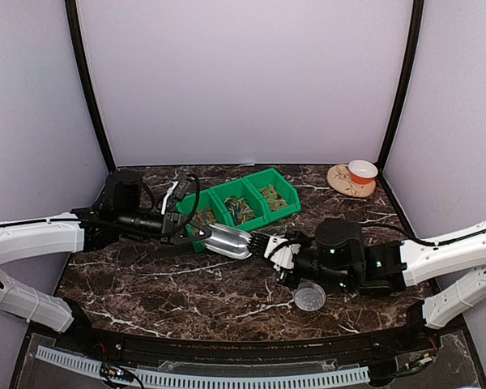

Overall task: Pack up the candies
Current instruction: Pass from the left arm to the right

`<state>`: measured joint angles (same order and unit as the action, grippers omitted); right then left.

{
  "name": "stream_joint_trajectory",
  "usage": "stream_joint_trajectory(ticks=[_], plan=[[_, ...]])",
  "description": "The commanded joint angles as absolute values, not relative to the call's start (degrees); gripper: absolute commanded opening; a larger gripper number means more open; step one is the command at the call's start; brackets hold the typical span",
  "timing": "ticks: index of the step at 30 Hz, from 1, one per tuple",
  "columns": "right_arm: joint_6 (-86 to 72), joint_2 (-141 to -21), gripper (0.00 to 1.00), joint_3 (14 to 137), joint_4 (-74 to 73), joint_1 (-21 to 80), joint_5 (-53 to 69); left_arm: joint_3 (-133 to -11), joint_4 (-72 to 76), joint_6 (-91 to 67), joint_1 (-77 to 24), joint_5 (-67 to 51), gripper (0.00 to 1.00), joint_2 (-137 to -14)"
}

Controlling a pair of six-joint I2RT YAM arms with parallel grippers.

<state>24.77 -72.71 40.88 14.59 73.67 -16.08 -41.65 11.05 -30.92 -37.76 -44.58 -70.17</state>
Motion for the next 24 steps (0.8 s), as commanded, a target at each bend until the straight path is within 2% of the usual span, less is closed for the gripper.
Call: stream_joint_trajectory(ticks=[1, 7, 14, 16, 24], plan=[[24.08, -73.31, 0.0, 43.16, 18.77, 73.87, -14.82, -41.62, 13.71, -31.51, -38.07, -45.86, 0.0, -68.99], [23.96, -72.6, 0.0, 42.76, 19.25, 73.93, -15.21, -41.54, 12.79, -30.74, -38.12, -45.17, 0.02, -68.55], [21.12, -71.79, 0.0, 42.84, 17.52, 73.27, -18.64, -48.0, 0.02, -21.97, -37.75, -35.56, 0.42, -67.3], [19.79, -72.21, 0.0, 43.38, 16.09, 72.76, -19.32, -49.82, -3.15, -20.49, -37.02, -33.56, 0.49, -67.76], [12.84, -72.43, 0.0, 43.98, 13.94, 69.92, -22.2, -55.03, -6.95, -18.48, -30.76, -29.52, 0.88, -70.96]])
